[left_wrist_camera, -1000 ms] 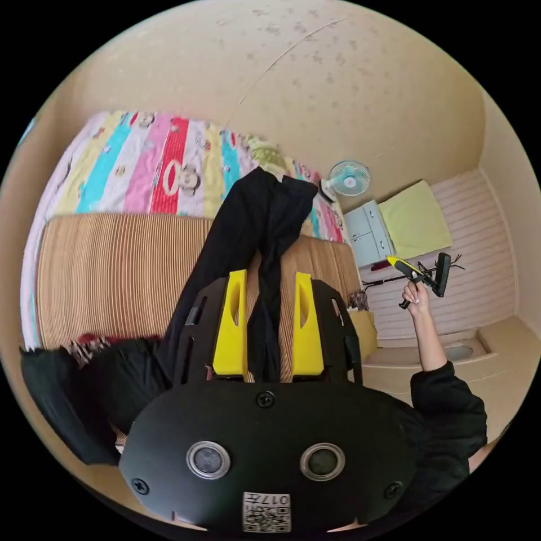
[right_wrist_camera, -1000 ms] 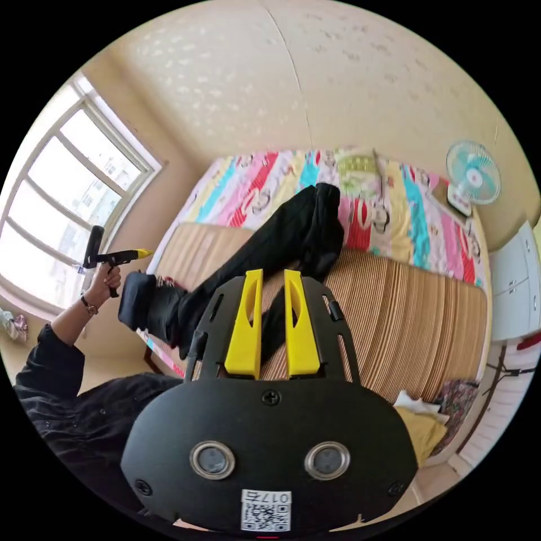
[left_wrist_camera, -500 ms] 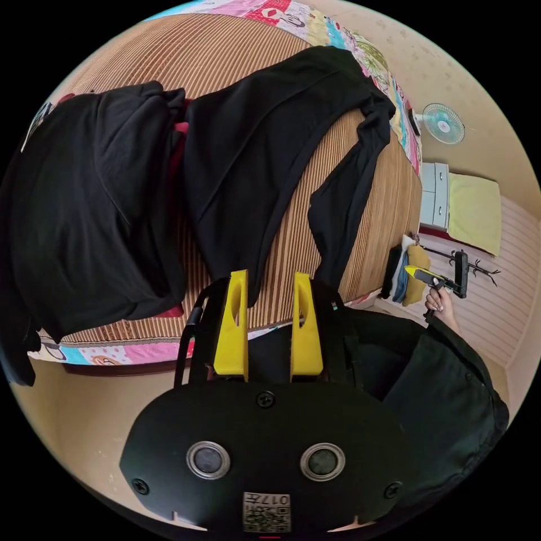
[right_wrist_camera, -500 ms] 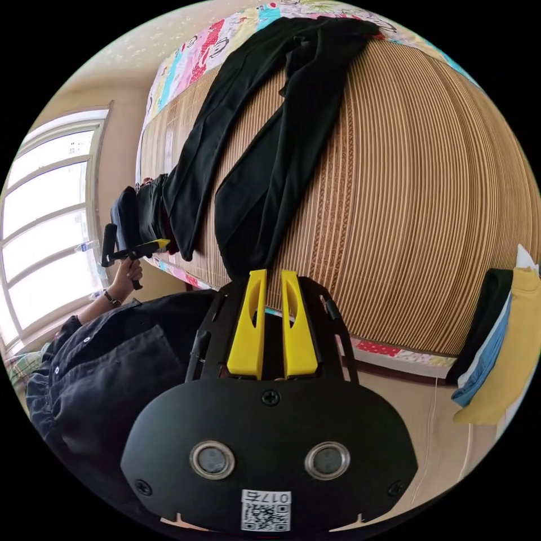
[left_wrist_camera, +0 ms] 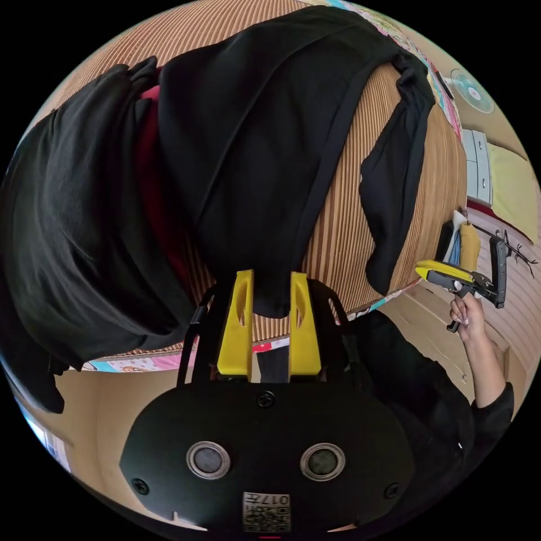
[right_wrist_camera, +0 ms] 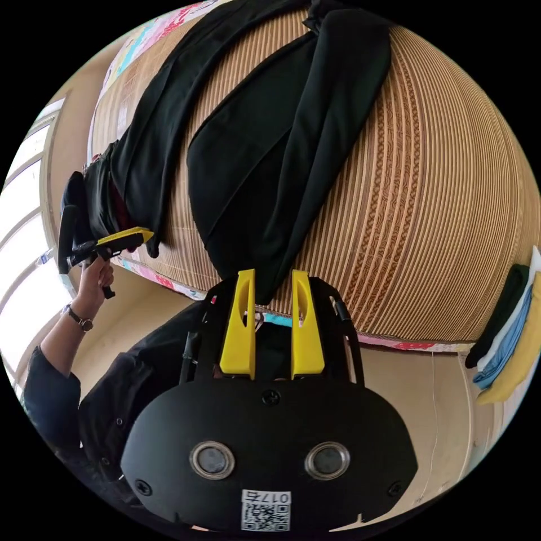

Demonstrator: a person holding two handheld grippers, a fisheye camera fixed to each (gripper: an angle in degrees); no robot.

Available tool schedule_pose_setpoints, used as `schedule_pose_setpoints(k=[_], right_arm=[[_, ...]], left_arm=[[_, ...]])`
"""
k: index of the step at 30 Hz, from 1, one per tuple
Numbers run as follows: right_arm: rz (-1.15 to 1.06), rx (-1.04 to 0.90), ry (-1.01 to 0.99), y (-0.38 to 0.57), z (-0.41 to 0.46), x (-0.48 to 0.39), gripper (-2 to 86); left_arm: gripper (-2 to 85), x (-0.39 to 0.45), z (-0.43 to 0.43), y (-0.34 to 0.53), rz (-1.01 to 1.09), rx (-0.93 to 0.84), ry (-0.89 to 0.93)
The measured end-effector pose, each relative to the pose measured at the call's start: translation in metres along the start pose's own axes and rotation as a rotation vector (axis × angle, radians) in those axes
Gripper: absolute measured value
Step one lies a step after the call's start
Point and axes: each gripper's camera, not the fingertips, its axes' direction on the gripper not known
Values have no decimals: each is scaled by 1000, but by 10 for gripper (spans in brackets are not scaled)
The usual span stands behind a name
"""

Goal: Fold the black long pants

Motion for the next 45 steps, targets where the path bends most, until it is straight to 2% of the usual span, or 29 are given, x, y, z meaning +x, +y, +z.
schedule_pose_setpoints(k=[4,8,13,19,22,25,28,31,34,38,41,43,45], right_arm=[[82,-25,0,-19,40,21,98],[-9,26,68,-13,38,23,57],[-148,14,117,28,30,53,32],[27,-74,288,91,28,173,28],[206,-49,267,118,8,239,27],[245,38,209,134,-19,270,29],[134,119,145,131,-38,259,34],[-65,102,-56,106,-38,228,47],[-185,23,-209,74,-21,192,66],[-204,-71,-218,42,15,158,90],[-160,-125,-292,38,36,149,91],[-112,-107,-248,44,38,149,80],[-128,-95,-212,52,34,151,58]], left_arm=[[71,-12,1,-8,10,26,-81],[43,-13,0,-4,54,50,-103],[17,-5,25,24,78,17,100],[20,58,89,60,125,-93,426],[34,92,105,70,234,-161,387],[48,73,87,80,211,-25,357],[71,8,49,83,38,175,305],[100,-66,10,75,-107,344,322],[118,-118,-12,49,-135,397,341],[126,-141,-8,1,-17,311,368],[113,-129,22,-27,126,138,367],[83,-113,47,-32,206,21,330],[62,-109,47,-24,234,39,324]])
